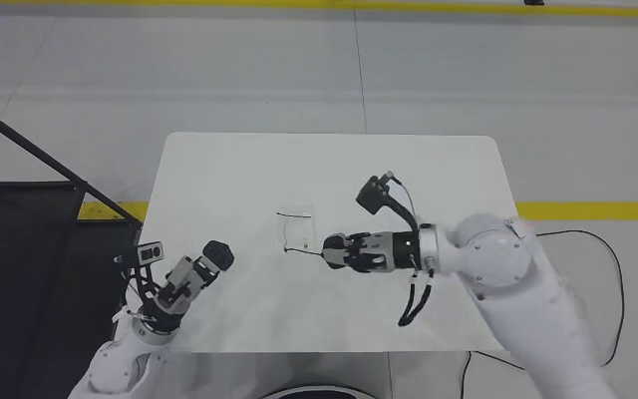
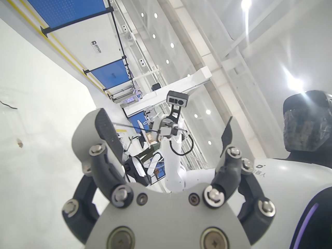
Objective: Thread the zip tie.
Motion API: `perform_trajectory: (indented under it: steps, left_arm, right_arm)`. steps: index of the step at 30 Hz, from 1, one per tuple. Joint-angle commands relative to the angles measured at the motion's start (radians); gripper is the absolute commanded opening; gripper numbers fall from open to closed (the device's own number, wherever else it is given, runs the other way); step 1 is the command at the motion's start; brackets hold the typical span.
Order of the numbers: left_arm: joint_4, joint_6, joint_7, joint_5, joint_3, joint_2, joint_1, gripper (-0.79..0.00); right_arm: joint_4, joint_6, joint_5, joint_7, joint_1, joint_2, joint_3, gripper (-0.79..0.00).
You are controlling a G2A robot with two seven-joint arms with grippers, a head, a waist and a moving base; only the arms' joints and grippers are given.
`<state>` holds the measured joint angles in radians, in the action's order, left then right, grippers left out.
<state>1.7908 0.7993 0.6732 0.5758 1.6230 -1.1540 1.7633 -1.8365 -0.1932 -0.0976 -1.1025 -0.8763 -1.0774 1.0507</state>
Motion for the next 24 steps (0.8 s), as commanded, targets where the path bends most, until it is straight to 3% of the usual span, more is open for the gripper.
perform_trajectory:
  steps: [1,5,14,24]
  left_arm:
    - [0.001,0.010,0.007,0.017,0.011,0.001,0.017,0.000]
    - [0.001,0.010,0.007,0.017,0.011,0.001,0.017,0.000]
    - [0.001,0.010,0.007,0.017,0.011,0.001,0.017,0.000]
    - [0.001,0.010,0.007,0.017,0.011,0.001,0.017,0.000]
  right_arm:
    - [0.008,0.010,-0.088,0.039,0.010,-0.004,-0.026,-0.785]
    - [0.024,0.031,-0.243,0.102,0.024,-0.011,-0.079,-0.785]
    - [0.052,0.137,-0.749,0.332,0.038,-0.034,-0.216,-0.785]
    - [0.128,0.206,-0.829,0.277,0.074,-0.074,-0.307,-0.785]
